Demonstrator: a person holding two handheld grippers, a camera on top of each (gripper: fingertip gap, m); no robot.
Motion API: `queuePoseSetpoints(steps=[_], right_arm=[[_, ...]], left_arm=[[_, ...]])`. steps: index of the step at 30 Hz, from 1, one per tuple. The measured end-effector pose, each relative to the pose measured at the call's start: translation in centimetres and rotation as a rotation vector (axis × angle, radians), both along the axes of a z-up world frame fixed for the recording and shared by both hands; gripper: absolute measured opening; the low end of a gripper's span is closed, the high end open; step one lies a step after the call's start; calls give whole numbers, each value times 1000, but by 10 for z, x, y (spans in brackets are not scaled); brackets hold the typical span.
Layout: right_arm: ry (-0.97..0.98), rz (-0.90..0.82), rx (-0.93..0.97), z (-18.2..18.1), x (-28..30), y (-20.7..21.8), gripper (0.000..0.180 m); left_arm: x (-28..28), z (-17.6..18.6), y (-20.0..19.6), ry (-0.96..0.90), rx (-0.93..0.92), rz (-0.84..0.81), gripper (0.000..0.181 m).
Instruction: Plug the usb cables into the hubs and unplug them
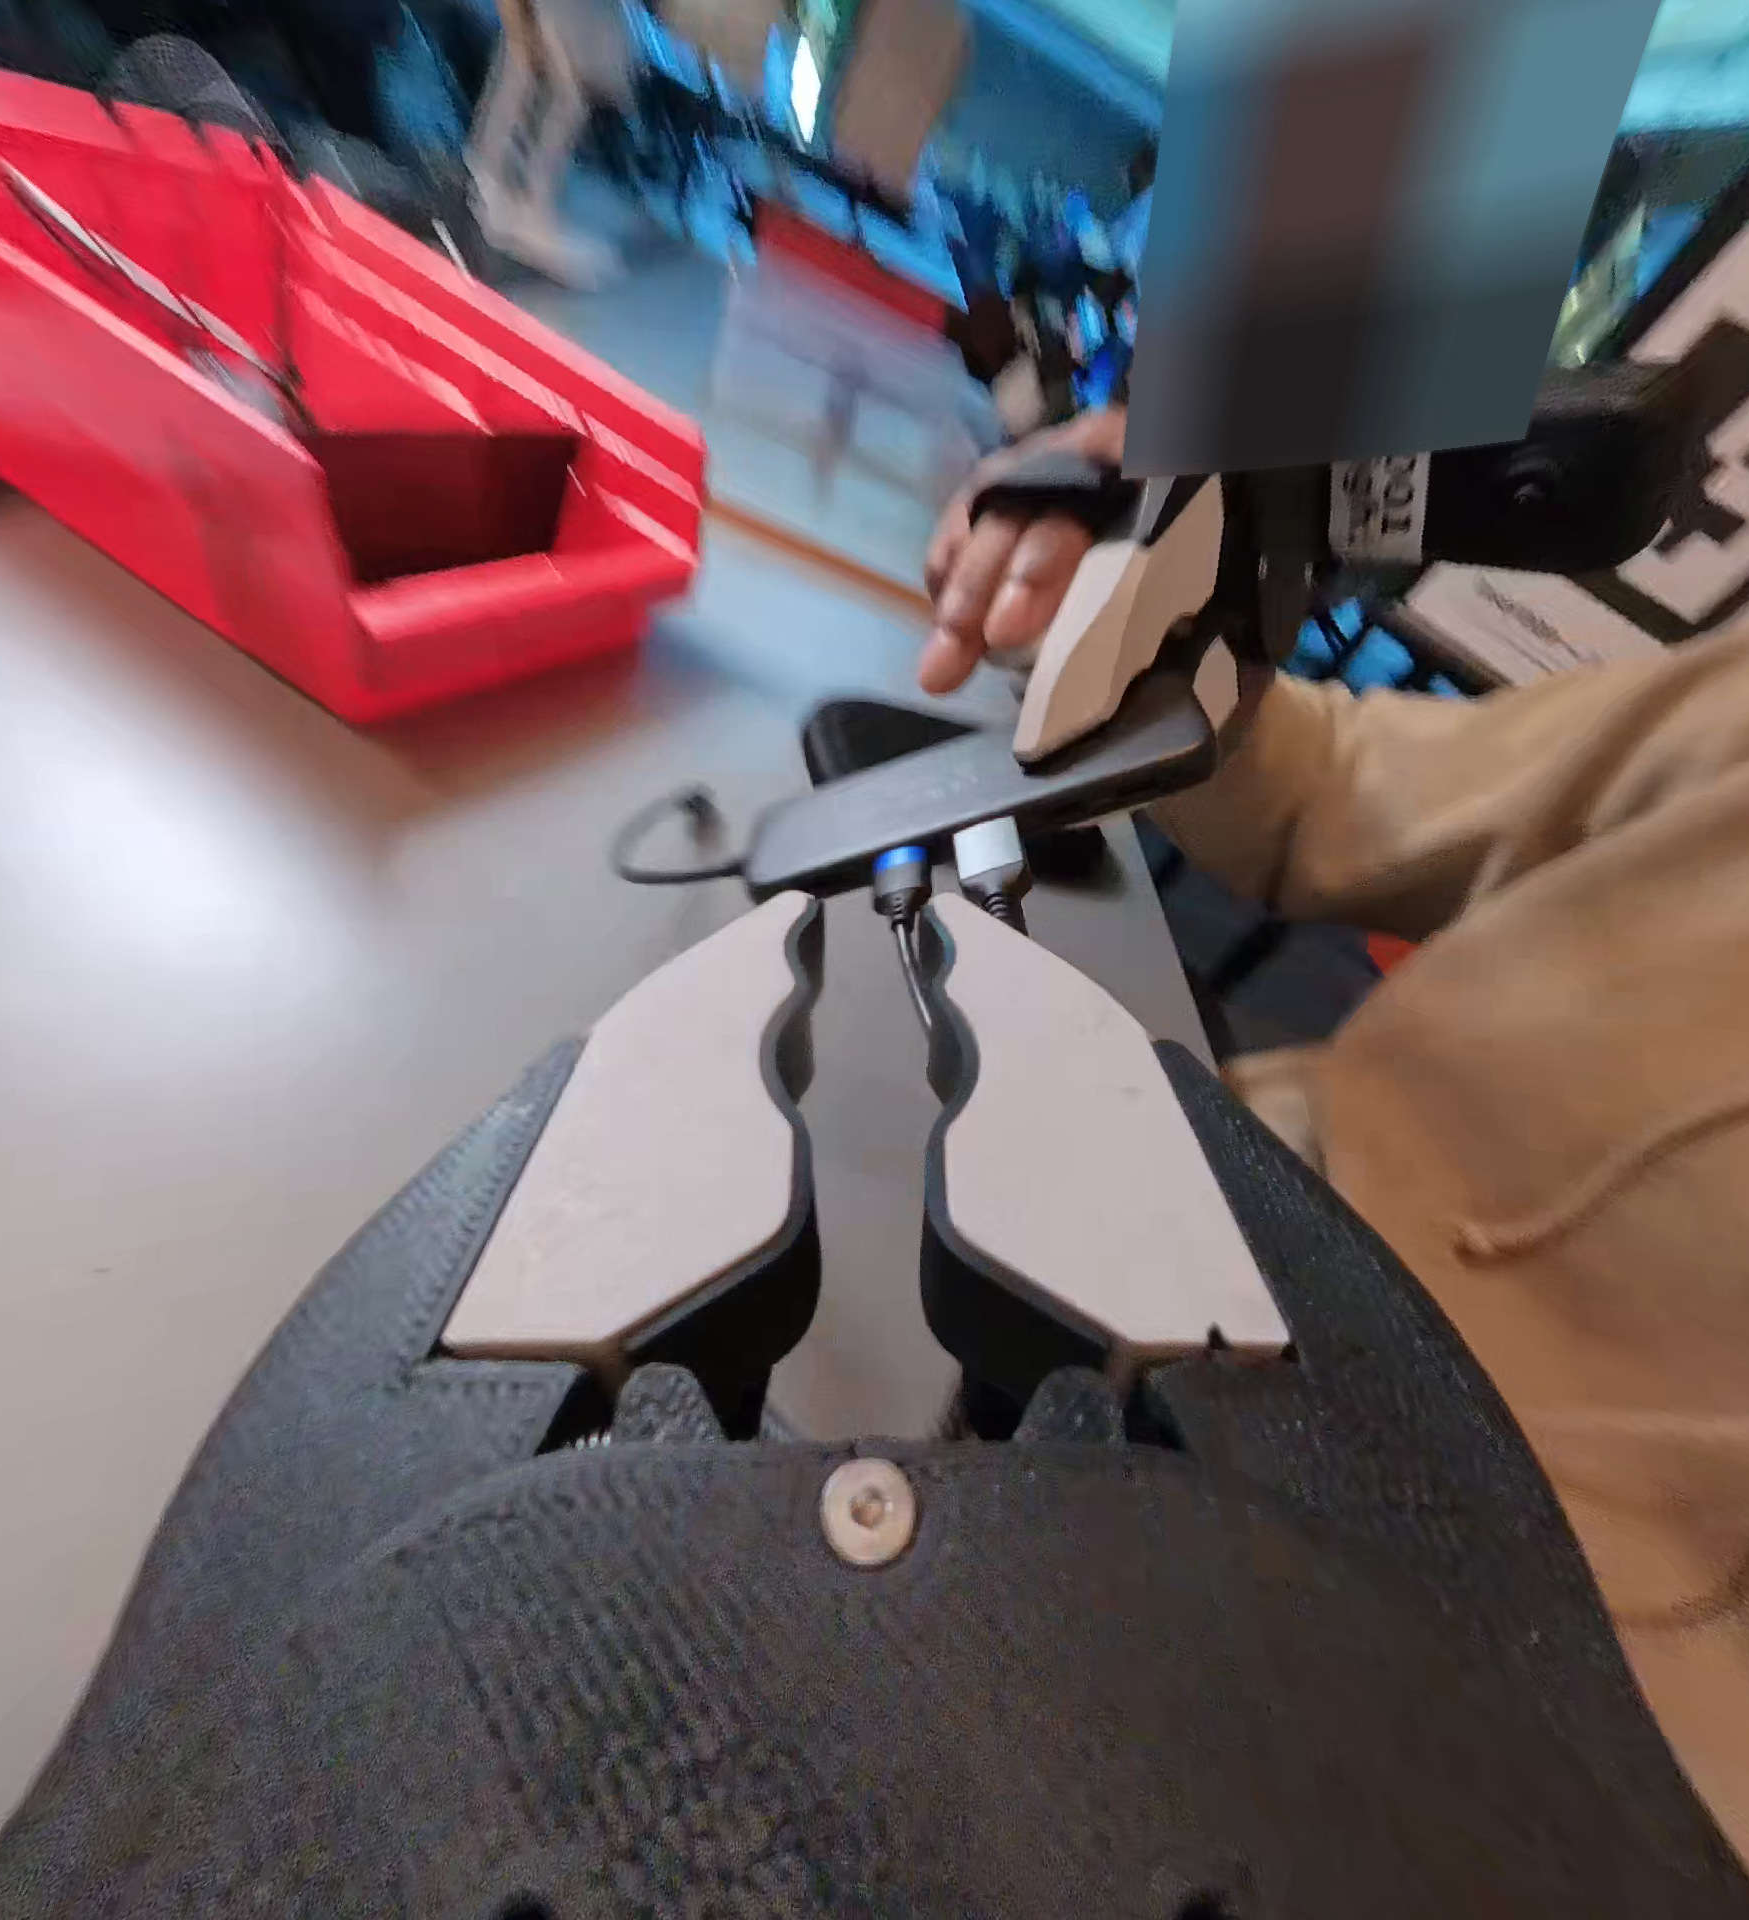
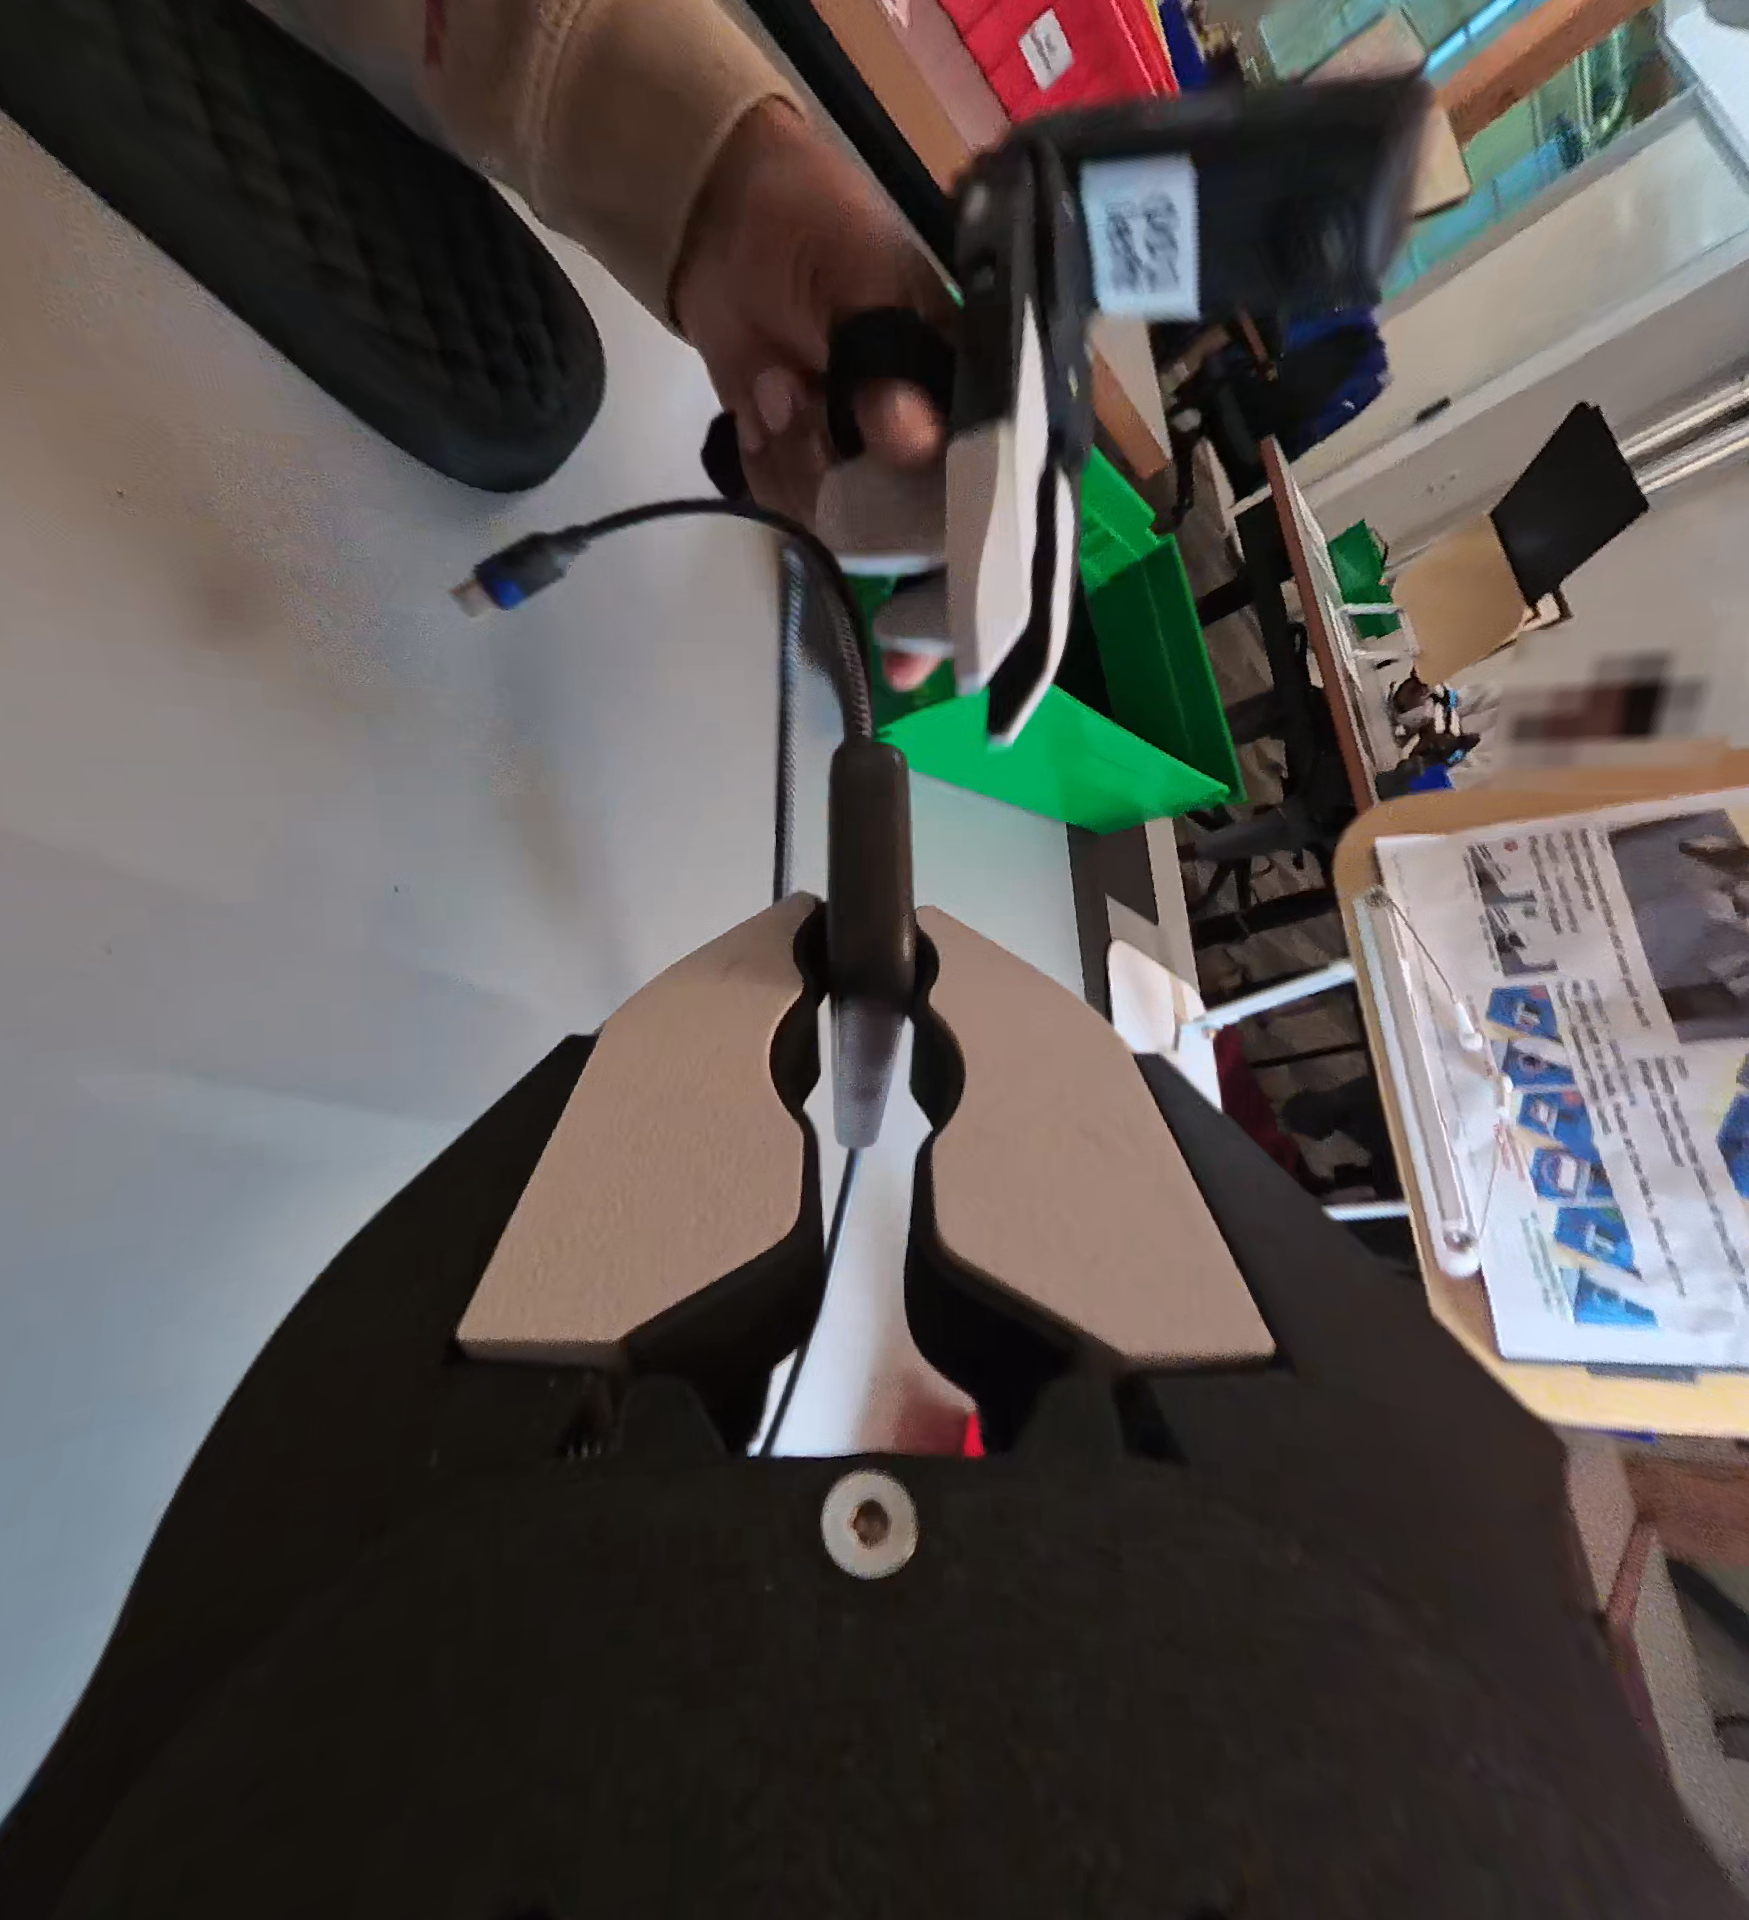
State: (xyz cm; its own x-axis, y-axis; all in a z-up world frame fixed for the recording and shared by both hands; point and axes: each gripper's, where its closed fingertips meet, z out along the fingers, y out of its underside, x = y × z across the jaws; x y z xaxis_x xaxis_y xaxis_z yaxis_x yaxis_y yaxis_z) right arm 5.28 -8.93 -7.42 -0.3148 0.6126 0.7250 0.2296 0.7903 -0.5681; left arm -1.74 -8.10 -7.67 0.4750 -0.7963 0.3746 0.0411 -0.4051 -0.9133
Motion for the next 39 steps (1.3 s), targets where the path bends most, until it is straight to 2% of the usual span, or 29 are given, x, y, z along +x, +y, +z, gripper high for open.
queuePoseSetpoints(steps=[3, 7, 13, 17, 20, 25, 28, 33, 37, 39], right_arm=[[17, -61, -38, 25, 24, 20, 12], [73, -156, -119, 74, 54, 57, 12], [168, -349, -179, 151, 85, 148, 12], [188, -494, -222, 174, 90, 224, 12], [141, -614, -245, 159, 89, 281, 12], [19, -836, -293, 99, 89, 361, 12], [8, -939, -348, 68, 84, 393, 12], [-116, -1068, -374, 9, 74, 425, 12], [-210, -1143, -304, -12, 79, 436, 13], [-325, -1153, -297, -22, 87, 432, 14]], left_arm=[[-33, 22, -1, -47, 148, 190, 26], [-61, 14, -14, 21, 255, 361, 33], [-60, -23, -29, 67, 202, 361, 35], [-61, -30, -28, 86, 204, 358, 37], [-66, -28, -27, 90, 230, 384, 37], [-80, -23, -27, 70, 250, 434, 37], [-84, -24, -25, 53, 233, 439, 36], [-85, -30, -23, 59, 215, 434, 37], [-85, -32, -22, 69, 210, 429, 37], [-83, -33, -22, 73, 207, 421, 37]])
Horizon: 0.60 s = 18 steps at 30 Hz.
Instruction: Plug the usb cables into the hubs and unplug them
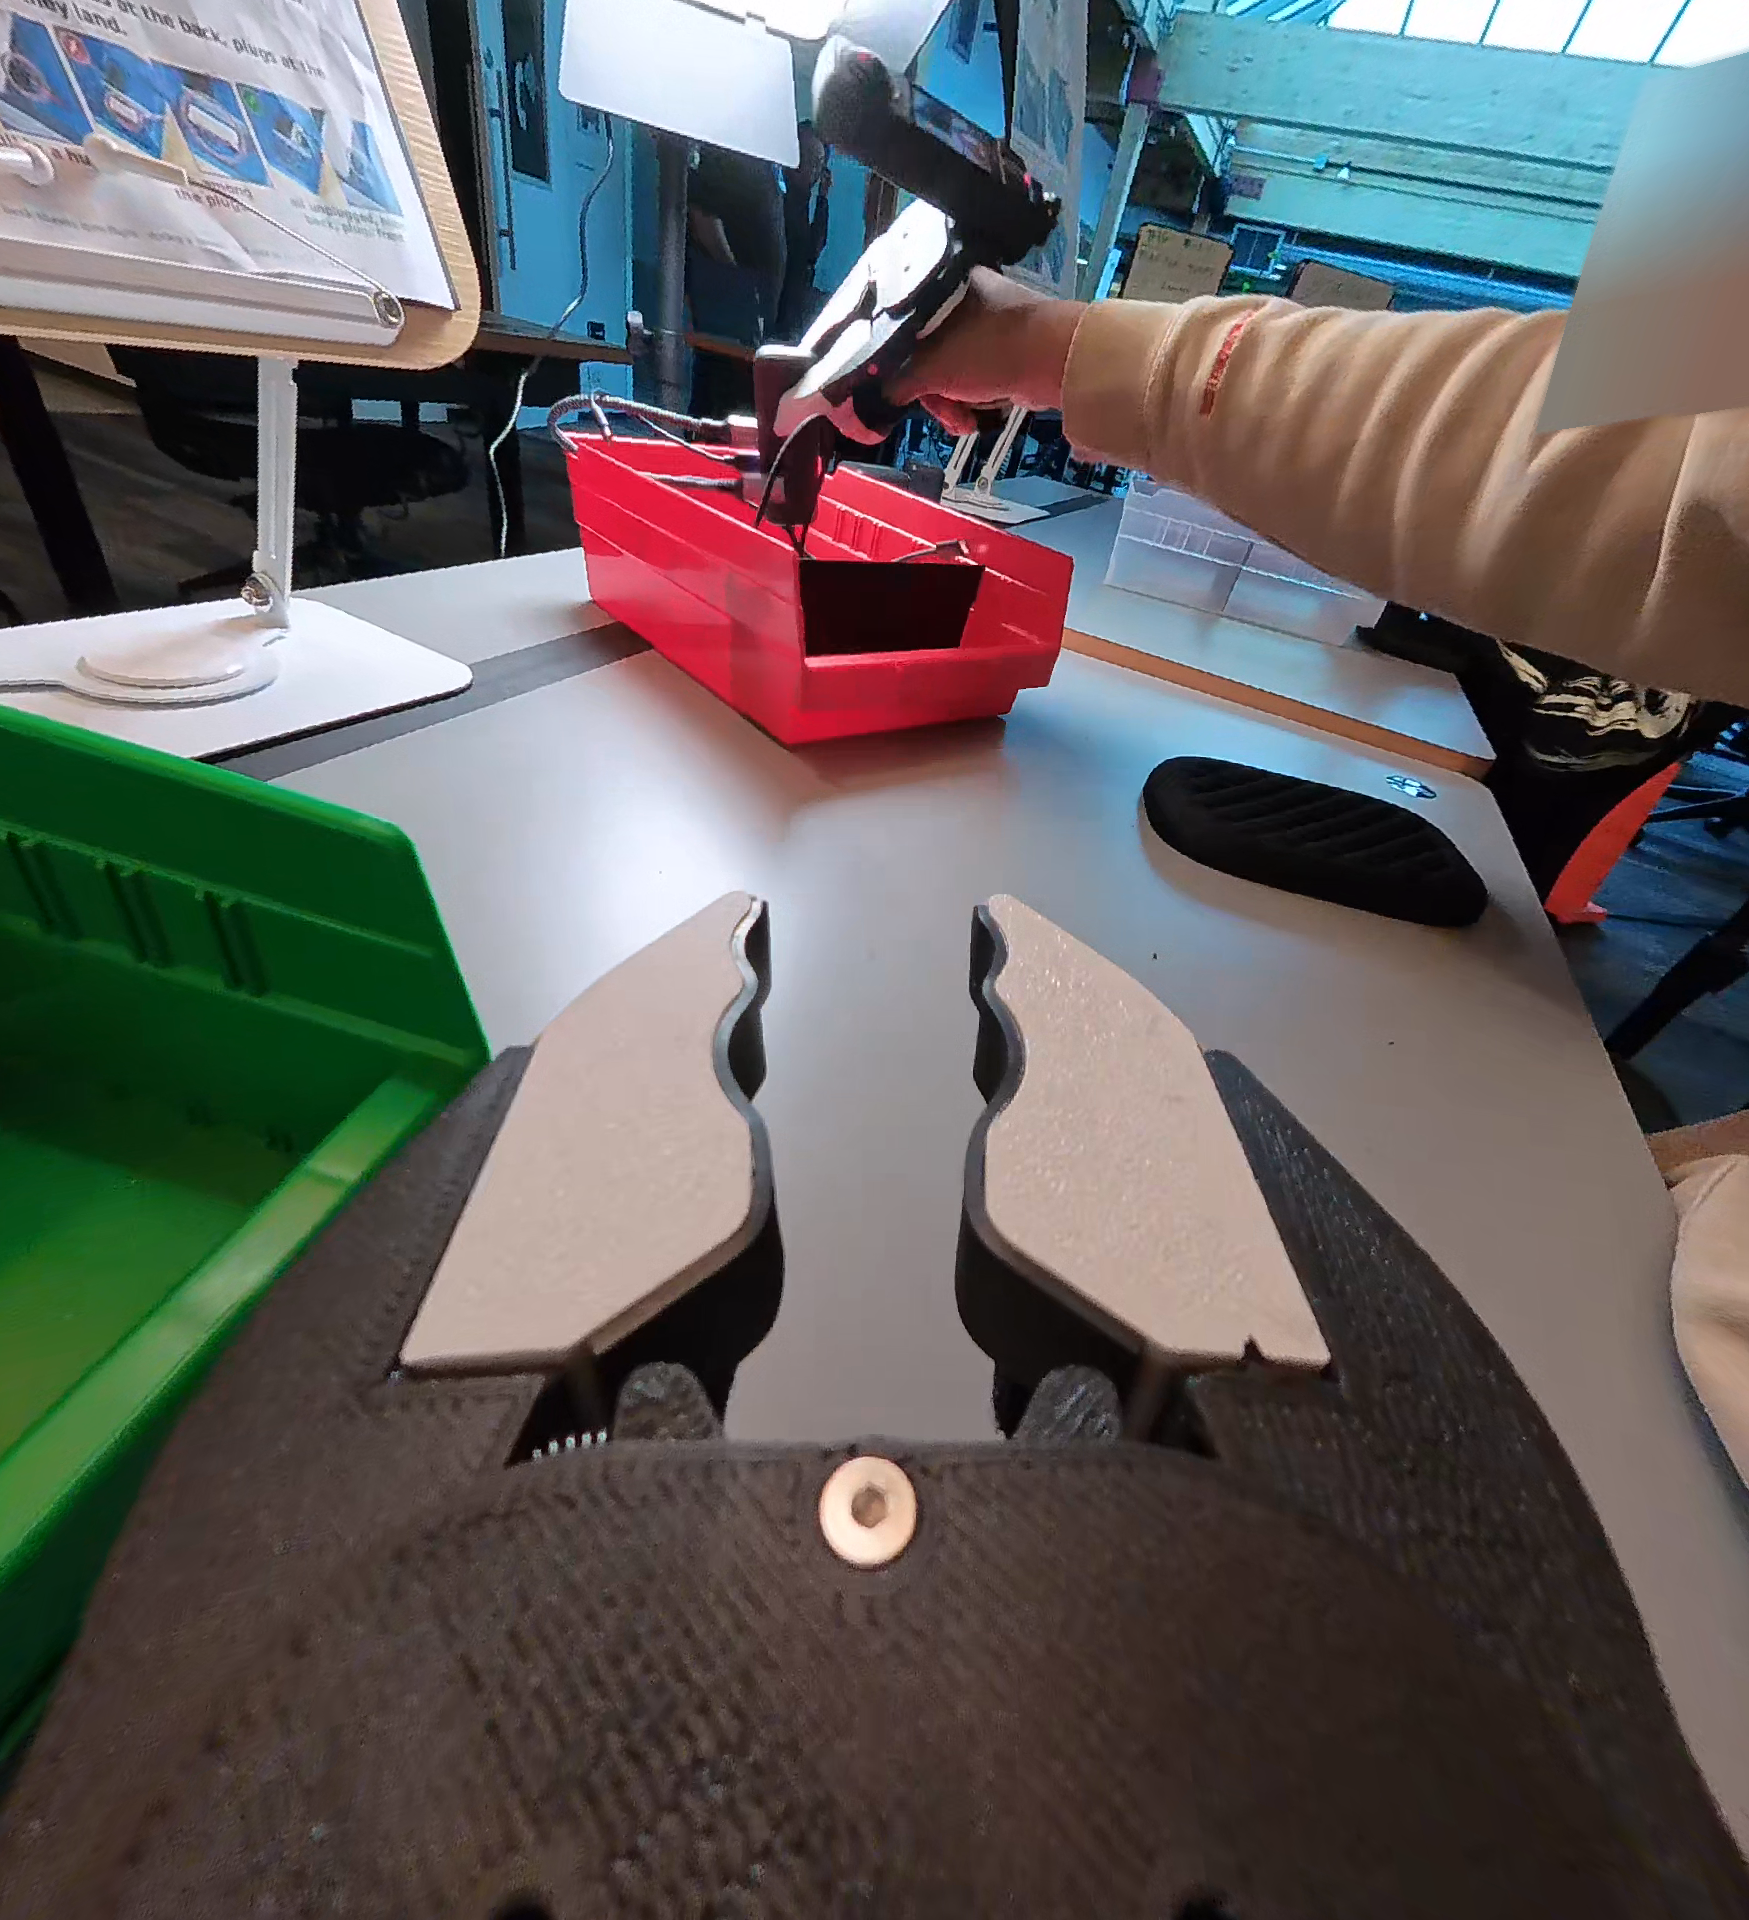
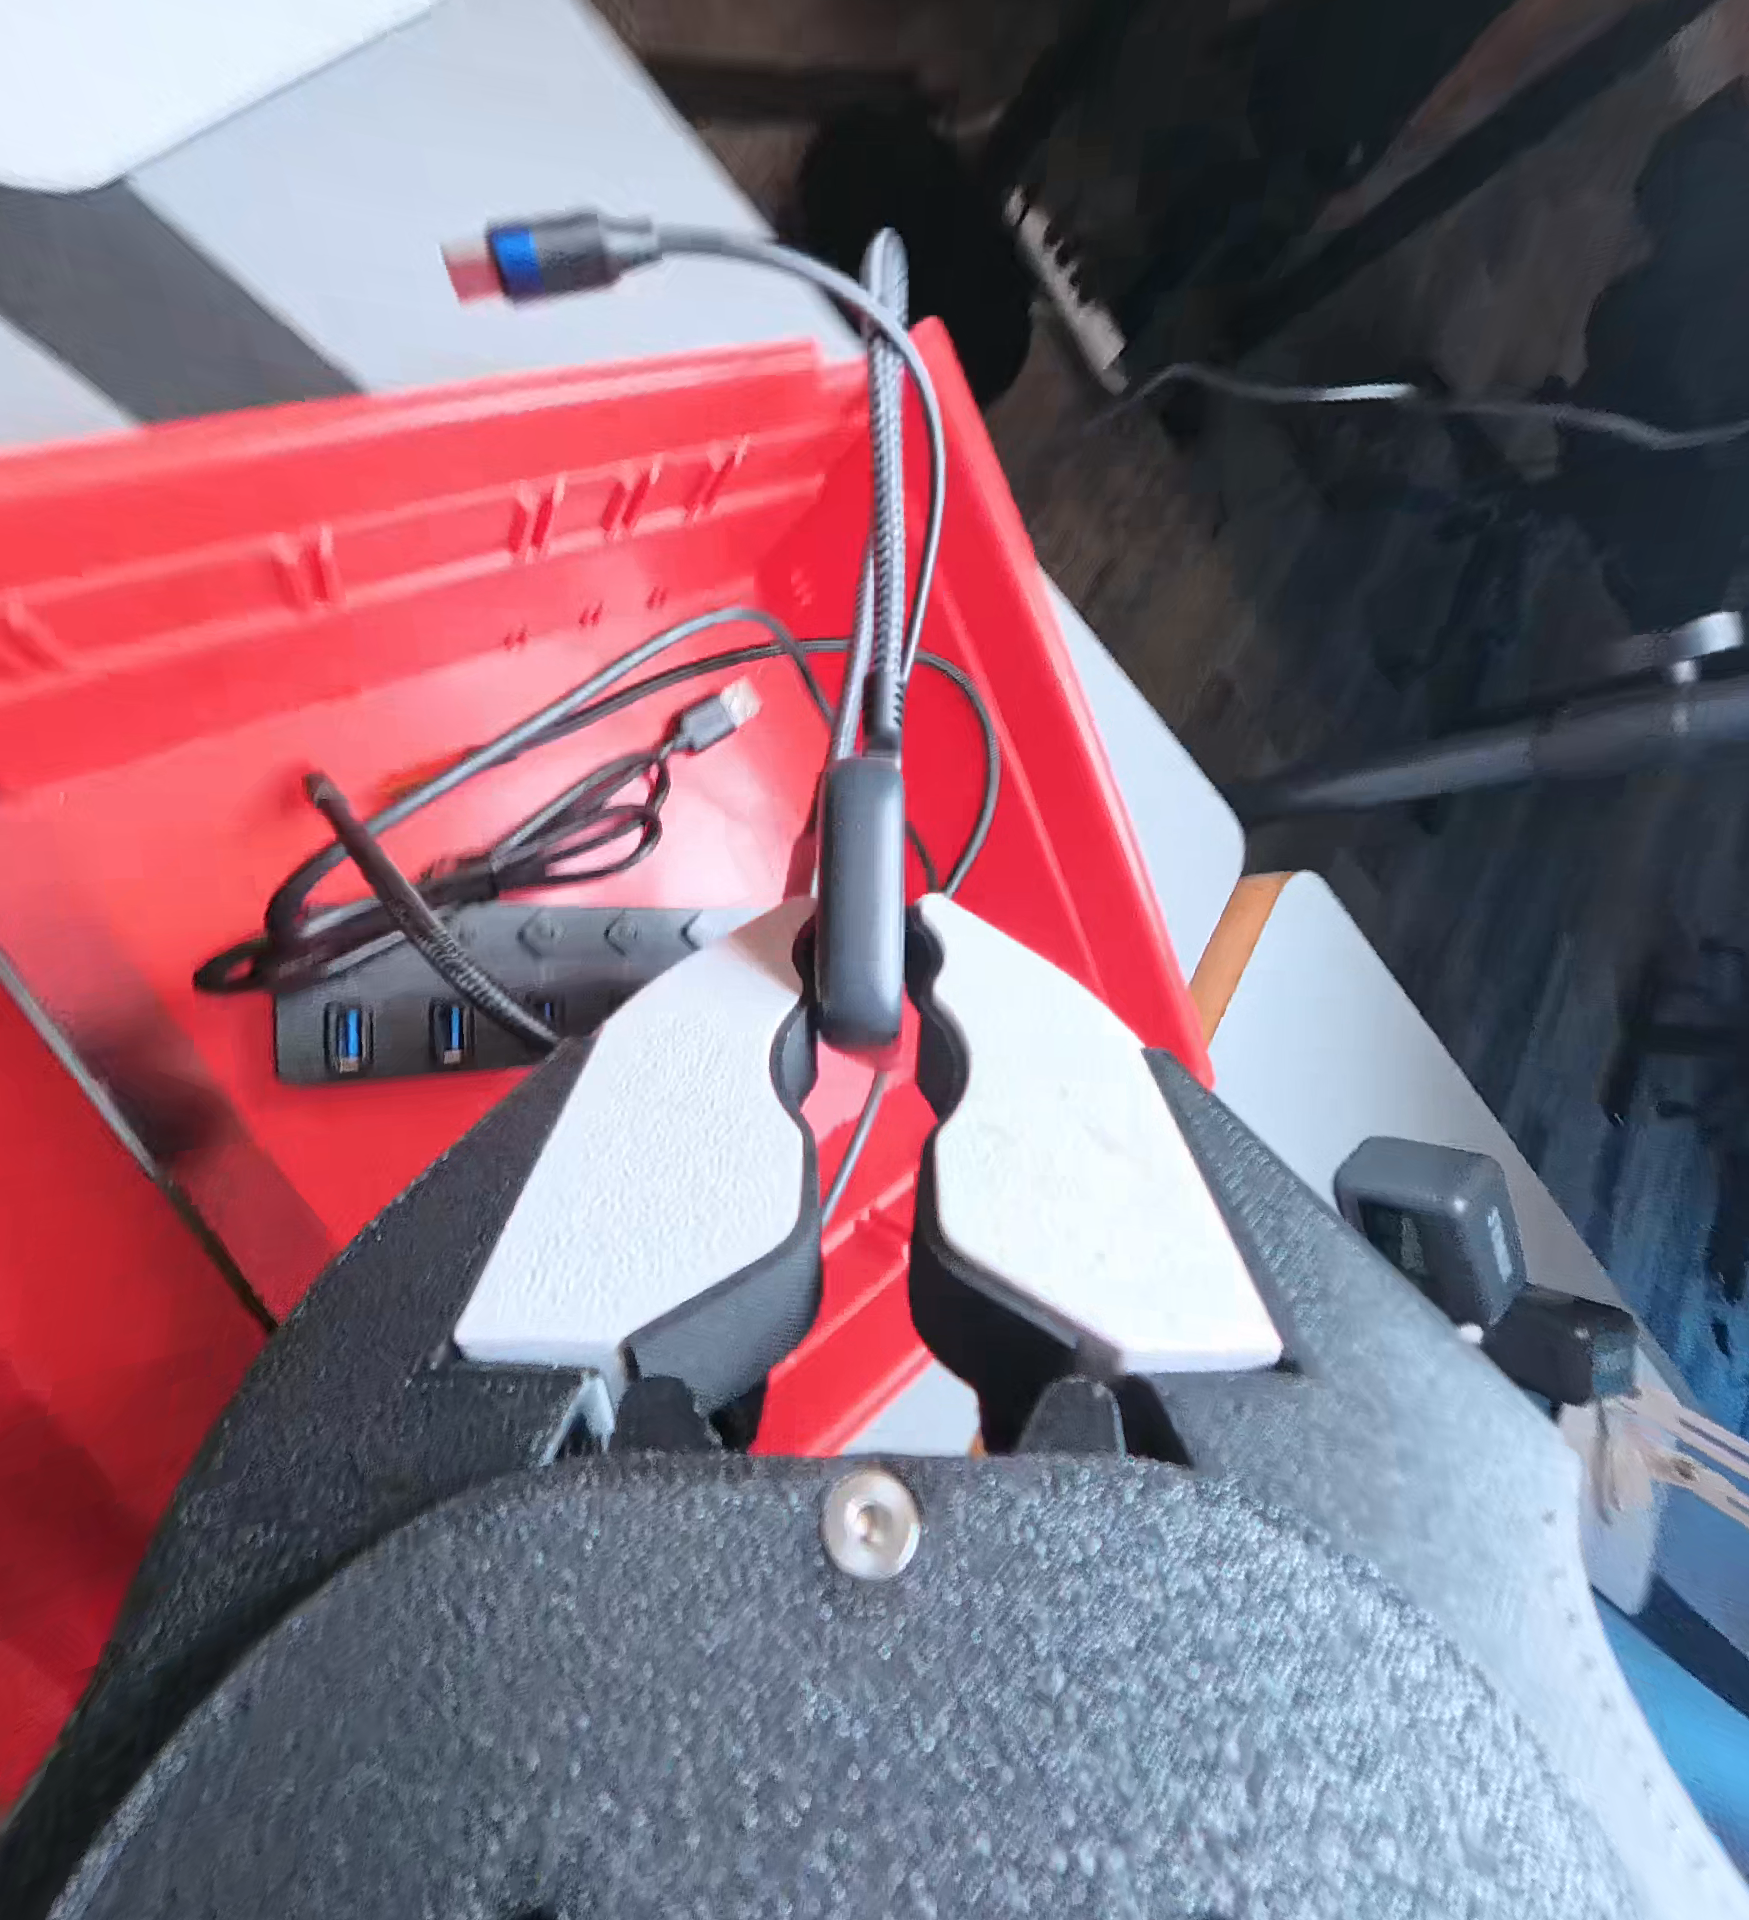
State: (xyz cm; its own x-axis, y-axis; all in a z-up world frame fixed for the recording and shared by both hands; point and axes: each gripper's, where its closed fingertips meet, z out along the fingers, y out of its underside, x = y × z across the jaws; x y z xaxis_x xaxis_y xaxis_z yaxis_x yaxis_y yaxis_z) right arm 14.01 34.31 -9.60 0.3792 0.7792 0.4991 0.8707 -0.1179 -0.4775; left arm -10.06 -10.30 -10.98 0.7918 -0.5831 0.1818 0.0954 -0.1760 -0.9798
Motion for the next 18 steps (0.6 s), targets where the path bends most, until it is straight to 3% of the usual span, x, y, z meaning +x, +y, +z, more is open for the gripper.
queuePoseSetpoints(steps=[10, 13, 18], right_arm=[[-156, 169, -129, -32, -7, -56, 46], [-39, 206, -142, -13, -16, -70, 55], [286, 274, -72, 54, -31, -105, 56]], left_arm=[[2, -4, 0, 35, -5, 3, 38], [-2, -6, 1, 42, -14, 25, 39], [-15, -11, 5, 84, -43, 93, 40]])
